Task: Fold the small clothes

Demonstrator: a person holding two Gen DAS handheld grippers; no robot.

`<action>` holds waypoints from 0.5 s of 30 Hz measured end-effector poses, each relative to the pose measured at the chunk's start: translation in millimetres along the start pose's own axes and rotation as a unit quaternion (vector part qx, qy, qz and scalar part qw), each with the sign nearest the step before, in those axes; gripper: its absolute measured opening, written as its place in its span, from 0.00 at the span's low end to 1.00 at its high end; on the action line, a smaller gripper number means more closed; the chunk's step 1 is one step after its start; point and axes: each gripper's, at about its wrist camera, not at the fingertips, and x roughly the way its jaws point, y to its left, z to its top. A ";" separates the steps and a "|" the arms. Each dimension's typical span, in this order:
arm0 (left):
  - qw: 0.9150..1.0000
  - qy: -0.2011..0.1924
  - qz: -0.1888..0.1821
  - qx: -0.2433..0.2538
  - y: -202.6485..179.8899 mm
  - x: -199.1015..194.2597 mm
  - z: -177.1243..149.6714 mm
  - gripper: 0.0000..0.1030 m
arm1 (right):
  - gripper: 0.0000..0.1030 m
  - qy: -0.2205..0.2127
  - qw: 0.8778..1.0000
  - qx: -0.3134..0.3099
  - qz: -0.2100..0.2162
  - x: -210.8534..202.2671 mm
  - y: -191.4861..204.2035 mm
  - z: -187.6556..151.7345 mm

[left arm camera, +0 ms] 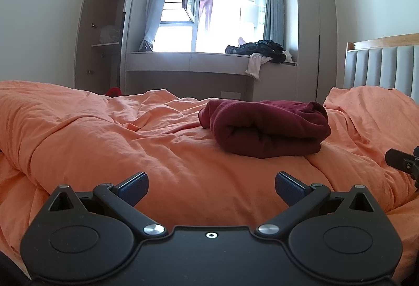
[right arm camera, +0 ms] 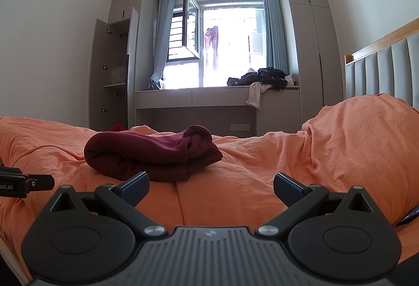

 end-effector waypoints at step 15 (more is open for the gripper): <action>1.000 0.001 -0.002 0.001 0.1 -0.1 0.3 1.00 | 1.00 0.000 1.000 -0.002 0.001 -0.1 0.2 -0.1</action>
